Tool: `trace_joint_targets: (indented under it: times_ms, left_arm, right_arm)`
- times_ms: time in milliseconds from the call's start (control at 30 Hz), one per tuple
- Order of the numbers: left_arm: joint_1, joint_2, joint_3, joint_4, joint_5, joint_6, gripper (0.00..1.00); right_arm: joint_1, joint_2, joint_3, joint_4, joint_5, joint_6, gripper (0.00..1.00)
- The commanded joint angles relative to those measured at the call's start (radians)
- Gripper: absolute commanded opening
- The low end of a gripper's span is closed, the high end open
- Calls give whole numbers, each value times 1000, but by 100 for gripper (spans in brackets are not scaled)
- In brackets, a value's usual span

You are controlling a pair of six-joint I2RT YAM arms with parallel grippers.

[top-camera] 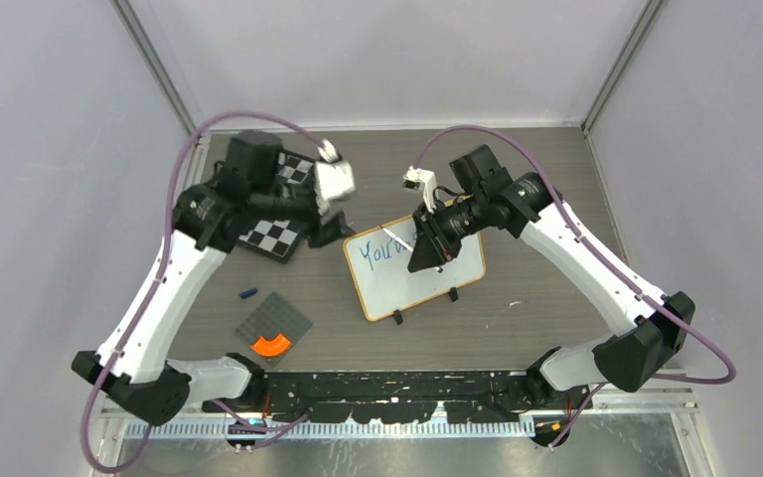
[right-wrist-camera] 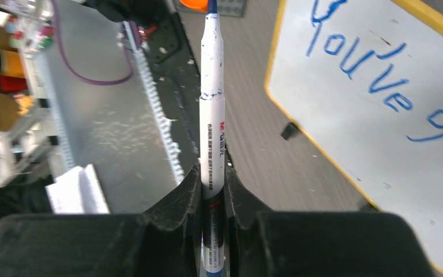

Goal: Write a sentence on the whiteboard

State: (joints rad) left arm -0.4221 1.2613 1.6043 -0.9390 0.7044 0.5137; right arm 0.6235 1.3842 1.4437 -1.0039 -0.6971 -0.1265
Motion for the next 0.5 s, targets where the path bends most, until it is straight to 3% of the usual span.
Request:
trace_joint_targets:
  times_ms: [0,167,467]
  left_arm:
    - [-281,-72,-4,-124,-280,382,65]
    - [-572,-57,-73,-89,-511,516,62]
    - [-675,-8,-187,45,-644,539,57]
  right_arm:
    - [-13,61,44,-27,-230,84,0]
    - [0,80,40,-15,-284,106,0]
    - [63,42,19,-48,-294,67,0]
